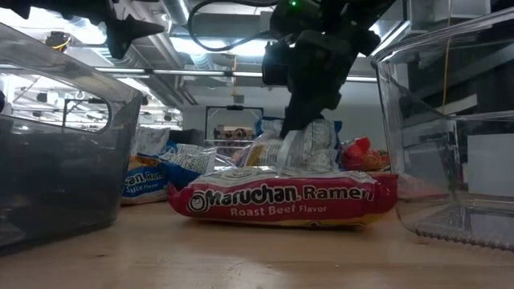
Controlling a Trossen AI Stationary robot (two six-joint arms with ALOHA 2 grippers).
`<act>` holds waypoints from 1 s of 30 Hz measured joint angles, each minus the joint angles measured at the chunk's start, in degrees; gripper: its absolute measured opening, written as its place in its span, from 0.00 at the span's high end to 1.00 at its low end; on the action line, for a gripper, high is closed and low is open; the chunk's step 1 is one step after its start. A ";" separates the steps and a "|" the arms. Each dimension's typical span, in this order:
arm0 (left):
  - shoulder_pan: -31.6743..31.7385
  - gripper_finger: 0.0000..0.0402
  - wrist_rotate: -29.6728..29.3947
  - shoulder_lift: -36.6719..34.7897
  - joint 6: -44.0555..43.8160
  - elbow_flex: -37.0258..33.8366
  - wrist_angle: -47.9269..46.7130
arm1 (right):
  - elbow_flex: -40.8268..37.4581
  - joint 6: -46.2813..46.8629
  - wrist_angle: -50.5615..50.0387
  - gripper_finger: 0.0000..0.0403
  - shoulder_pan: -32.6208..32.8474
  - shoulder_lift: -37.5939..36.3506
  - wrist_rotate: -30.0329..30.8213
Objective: Sort Maruchan noodles
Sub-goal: Put the blue noodle pack into the black bin
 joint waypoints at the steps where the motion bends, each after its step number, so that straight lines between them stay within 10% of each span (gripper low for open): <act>1: 0.00 0.41 -0.82 0.00 0.00 0.00 0.02 | 0.00 0.10 -0.04 0.61 -0.10 0.00 -0.65; 8: 0.00 0.41 -8.84 0.00 0.07 0.00 2.71 | 4.98 -0.96 -2.90 0.98 -0.09 0.13 -1.19; 30: 0.00 0.27 -1.20 6.68 3.06 -0.02 2.27 | 27.69 -6.28 -6.00 0.99 -6.24 0.11 5.20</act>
